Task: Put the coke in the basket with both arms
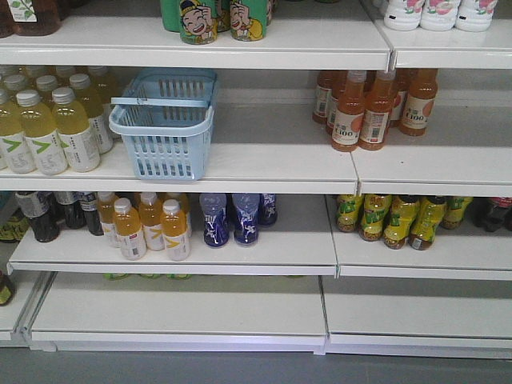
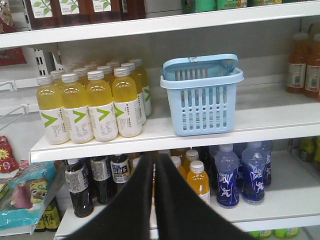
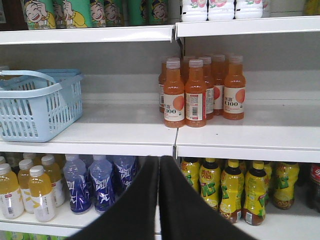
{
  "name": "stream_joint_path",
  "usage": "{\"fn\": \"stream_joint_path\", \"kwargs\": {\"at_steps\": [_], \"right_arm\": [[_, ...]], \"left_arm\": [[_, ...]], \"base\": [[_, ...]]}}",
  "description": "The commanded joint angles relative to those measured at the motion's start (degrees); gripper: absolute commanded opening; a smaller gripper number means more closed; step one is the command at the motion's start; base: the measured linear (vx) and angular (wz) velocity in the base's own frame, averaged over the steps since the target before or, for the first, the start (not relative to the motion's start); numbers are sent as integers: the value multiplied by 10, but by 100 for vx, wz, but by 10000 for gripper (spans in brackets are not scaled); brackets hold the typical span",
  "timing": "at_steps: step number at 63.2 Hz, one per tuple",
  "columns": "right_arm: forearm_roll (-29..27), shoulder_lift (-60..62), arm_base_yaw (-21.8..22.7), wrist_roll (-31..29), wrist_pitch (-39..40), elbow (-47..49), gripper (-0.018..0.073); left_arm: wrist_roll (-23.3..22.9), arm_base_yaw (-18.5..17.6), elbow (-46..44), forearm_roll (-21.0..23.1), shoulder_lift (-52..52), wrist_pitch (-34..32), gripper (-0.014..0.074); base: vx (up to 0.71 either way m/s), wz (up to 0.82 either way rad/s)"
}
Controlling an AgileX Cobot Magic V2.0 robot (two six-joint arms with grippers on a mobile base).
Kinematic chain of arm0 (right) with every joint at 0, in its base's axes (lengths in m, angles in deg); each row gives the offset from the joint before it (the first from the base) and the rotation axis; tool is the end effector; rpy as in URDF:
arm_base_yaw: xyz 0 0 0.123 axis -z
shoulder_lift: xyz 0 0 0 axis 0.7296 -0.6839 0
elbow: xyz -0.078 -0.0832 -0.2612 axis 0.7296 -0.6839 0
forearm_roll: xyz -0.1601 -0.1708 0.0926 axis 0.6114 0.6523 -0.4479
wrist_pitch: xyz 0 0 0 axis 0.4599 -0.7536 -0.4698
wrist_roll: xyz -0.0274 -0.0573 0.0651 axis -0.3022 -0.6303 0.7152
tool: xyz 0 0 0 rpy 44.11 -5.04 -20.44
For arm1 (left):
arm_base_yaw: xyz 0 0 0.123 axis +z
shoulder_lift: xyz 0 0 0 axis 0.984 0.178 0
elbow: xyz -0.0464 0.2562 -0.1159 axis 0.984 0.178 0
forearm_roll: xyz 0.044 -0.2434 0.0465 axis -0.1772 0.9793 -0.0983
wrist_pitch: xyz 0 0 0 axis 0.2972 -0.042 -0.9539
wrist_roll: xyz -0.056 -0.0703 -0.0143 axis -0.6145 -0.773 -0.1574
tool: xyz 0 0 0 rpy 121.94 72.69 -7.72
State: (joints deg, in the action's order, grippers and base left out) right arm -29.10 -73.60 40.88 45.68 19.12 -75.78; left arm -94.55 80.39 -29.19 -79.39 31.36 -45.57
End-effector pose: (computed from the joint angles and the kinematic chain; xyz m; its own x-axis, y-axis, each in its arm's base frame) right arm 0.0565 0.0056 0.1973 -0.0128 0.0433 -0.9990 -0.1001 0.9940 0.0443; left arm 0.0572 0.0014 0.1939 -0.0299 0.0204 -0.9993 -0.0200 0.9996 0.0210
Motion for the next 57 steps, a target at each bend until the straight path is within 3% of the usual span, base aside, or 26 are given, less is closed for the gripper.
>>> {"fn": "stream_joint_path", "kwargs": {"at_steps": [1,57], "right_arm": [[2,10,1,-3,45,-7,-10],[2,10,1,-3,45,-7,-10]], "left_arm": [[-3,-1,-1,0,-11,-45,-6],[-3,-1,-1,0,-11,-45,-6]], "base": [[12,-1],[10,0]]}}
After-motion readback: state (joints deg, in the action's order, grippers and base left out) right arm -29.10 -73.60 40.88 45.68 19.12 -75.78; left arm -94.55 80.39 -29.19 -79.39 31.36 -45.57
